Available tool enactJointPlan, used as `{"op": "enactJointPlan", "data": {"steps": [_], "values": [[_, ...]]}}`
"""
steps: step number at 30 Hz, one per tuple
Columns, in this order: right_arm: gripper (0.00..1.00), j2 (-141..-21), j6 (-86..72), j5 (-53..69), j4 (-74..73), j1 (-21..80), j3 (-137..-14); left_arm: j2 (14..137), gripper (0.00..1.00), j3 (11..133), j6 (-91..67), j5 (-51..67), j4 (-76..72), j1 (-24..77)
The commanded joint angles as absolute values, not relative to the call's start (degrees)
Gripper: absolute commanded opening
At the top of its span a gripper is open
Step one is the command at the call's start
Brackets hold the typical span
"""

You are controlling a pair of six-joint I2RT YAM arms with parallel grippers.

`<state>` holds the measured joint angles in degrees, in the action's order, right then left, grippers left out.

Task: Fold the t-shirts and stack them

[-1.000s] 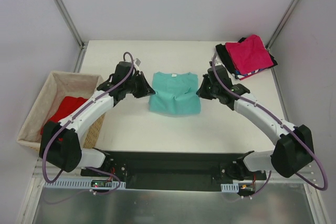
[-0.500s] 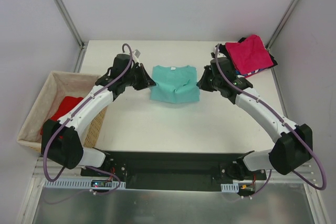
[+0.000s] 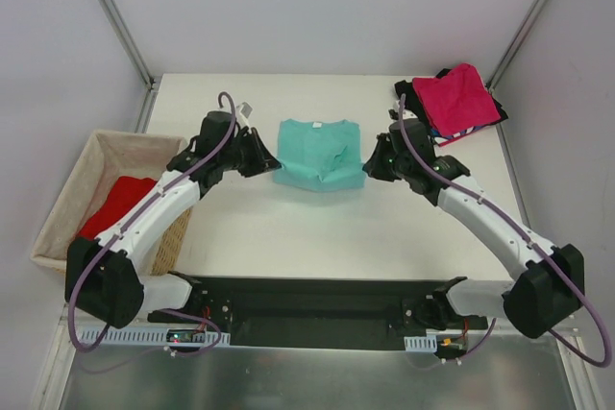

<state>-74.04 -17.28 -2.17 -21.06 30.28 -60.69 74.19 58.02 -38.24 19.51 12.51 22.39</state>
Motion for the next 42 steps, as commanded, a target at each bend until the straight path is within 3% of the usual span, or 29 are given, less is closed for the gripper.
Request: {"op": "enactJointPlan", "data": {"steps": [1, 13, 21, 42], "values": [[0.01, -67.51, -18.19, -3.51, -21.44, 32.78, -58.55, 67.07, 0.00, 52.41, -39.37, 20.83, 11.95, 21.97], [0.01, -53.19, -27.67, -17.04, -26.63, 50.00, -44.31, 39.32, 0.00, 27.61, -44.82, 22.32, 12.65, 23.11], [0.01, -51.15, -39.45, -22.76, -26.63, 62.48, -31.39, 28.66, 0.00, 13.38, -47.55, 24.25, 14.50, 23.55], [0.01, -50.36, -57.21, -32.87, -38.41, 83.05, -31.73, 18.46, 0.00, 10.72, -52.91, 21.18, 22.15, 33.30]]}}
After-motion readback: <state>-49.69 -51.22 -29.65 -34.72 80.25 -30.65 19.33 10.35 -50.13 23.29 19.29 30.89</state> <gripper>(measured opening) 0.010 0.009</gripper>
